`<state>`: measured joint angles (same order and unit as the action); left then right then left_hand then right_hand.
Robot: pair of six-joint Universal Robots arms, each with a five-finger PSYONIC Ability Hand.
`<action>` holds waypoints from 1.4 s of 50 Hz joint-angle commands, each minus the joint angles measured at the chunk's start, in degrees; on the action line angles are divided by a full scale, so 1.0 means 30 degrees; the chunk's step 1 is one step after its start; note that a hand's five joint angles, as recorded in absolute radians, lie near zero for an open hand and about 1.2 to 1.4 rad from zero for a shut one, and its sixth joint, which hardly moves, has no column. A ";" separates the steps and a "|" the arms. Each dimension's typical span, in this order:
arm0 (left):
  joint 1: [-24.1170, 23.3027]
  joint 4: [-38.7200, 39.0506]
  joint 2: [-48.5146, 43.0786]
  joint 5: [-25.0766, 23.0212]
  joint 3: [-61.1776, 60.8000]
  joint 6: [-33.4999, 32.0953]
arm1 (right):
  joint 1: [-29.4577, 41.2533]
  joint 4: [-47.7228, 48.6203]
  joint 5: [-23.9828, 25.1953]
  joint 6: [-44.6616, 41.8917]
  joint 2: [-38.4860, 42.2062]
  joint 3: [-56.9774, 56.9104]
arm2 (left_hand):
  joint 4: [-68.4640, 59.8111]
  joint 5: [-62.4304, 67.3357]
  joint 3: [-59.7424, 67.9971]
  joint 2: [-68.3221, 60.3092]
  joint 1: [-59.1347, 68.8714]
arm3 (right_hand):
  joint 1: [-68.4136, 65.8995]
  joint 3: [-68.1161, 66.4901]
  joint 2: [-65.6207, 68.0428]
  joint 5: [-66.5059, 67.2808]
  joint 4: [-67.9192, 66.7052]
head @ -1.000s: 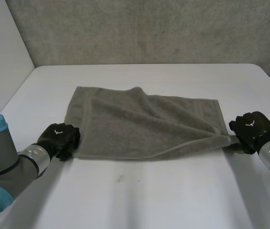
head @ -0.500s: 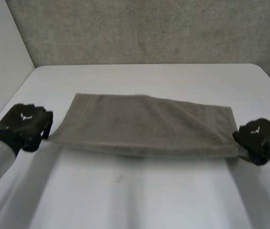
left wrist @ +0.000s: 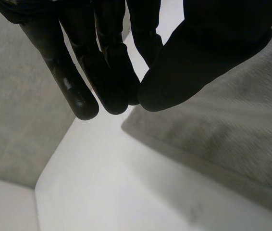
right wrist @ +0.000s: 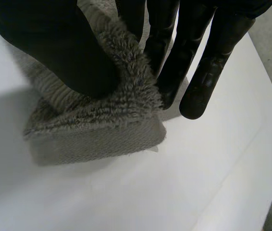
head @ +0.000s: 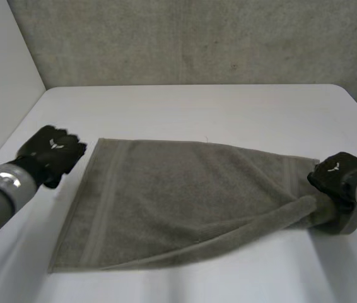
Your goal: Fold the towel.
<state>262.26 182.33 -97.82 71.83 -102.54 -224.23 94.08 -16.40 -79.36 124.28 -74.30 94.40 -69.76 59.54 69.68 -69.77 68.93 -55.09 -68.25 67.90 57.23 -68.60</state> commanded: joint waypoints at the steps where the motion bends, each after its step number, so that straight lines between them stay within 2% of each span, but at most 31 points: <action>1: -0.1374 -0.0747 -0.3017 -0.0096 0.2157 0.1471 | 0.1011 0.0921 -0.1438 0.0848 0.1533 -0.0151 | -0.3413 0.3486 0.3441 -0.3410 0.3689 | -0.8304 -0.3918 0.4033 0.4256 -0.3799; 2: -0.1577 -0.1269 -0.3047 -0.0183 0.2070 0.1790 | 0.1011 0.0925 -0.1438 0.0848 0.1534 -0.0149 | -0.0923 0.0995 0.0950 -0.0919 0.1199 | -0.8304 -0.3918 0.4033 0.4256 -0.3799; 3: -0.1696 -0.1796 -0.3047 -0.0184 0.1954 0.2083 | 0.0982 0.1447 -0.1409 0.0877 0.1505 0.0141 | 0.3932 -0.3859 -0.3904 0.3935 -0.3656 | -0.8304 -0.3918 0.4033 0.4256 -0.3799; 4: -0.1697 -0.1801 -0.3047 -0.0184 0.1952 0.2086 | 0.0982 0.1452 -0.1408 0.0878 0.1504 0.0144 | 0.3980 -0.3908 -0.3953 0.3983 -0.3704 | -0.8304 -0.3918 0.4033 0.4256 -0.3799; 5: -0.1697 -0.2468 -0.2960 -0.0213 0.1633 0.2376 | 0.0953 0.2061 -0.1408 0.0878 0.1446 0.0405 | 0.9809 -0.9737 -0.9782 0.9812 -0.9533 | -0.8304 -0.3918 0.4033 0.4256 -0.3799; 6: -0.1697 -0.3055 -0.2698 -0.0272 0.1195 0.2582 | 0.0895 0.2734 -0.1437 0.0907 0.1417 0.0553 | 1.0922 -1.0850 -1.0895 1.0925 -1.0646 | -0.8304 -0.3918 0.4033 0.4256 -0.3799; 10: -0.1492 -0.3793 -0.1289 -0.0887 -0.0069 0.2702 | 0.0894 0.4001 -0.1526 0.1493 0.1417 0.0760 | 1.0877 -1.0805 -1.0850 1.0880 -1.0601 | -0.8304 -0.3918 0.4033 0.4256 -0.3799; 14: -0.0909 -0.3910 0.0843 -0.2319 -0.2259 0.2818 | 0.0865 0.4557 -0.1468 0.2779 0.1387 0.0935 | 1.1045 -1.0972 -1.1017 1.1048 -1.0768 | -0.8304 -0.3918 0.4033 0.4256 -0.3799; 23: 0.0440 -0.3999 0.3251 -0.2938 -0.5982 0.2907 | 0.0836 0.4733 -0.1379 0.3134 0.1358 0.1374 | 1.1046 -1.0974 -1.1019 1.1049 -1.0770 | -0.8304 -0.3918 0.4033 0.4256 -0.3799; 31: 0.1466 -0.3239 0.3223 -0.2938 -0.7684 0.2673 | 0.0894 0.5172 -0.1408 0.3134 0.1358 0.1638 | 1.0878 -1.0805 -1.0851 1.0881 -1.0602 | -0.8304 -0.3918 0.4033 0.4256 -0.3799; 46: 0.1467 -0.1333 0.3106 -0.2909 -0.8917 0.2672 | 0.0836 0.6315 -0.1555 0.4011 0.1358 0.1844 | 0.9196 -0.9123 -0.9168 0.9199 -0.8920 | -0.8304 -0.3918 0.4033 0.4256 -0.3799; 70: 0.1292 -0.0629 0.2080 -0.2880 -0.9209 0.2672 | 0.0865 0.6755 -0.1672 0.4188 0.1651 0.1727 | 0.9195 -0.9123 -0.9168 0.9198 -0.8919 | -0.8304 -0.3918 0.4033 0.4256 -0.3799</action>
<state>266.38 180.45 -90.93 63.16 -129.77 -216.21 96.90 3.34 -84.21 136.86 -69.64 99.85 -37.01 26.89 36.96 -36.97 36.86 -55.09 -68.25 67.90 57.30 -68.60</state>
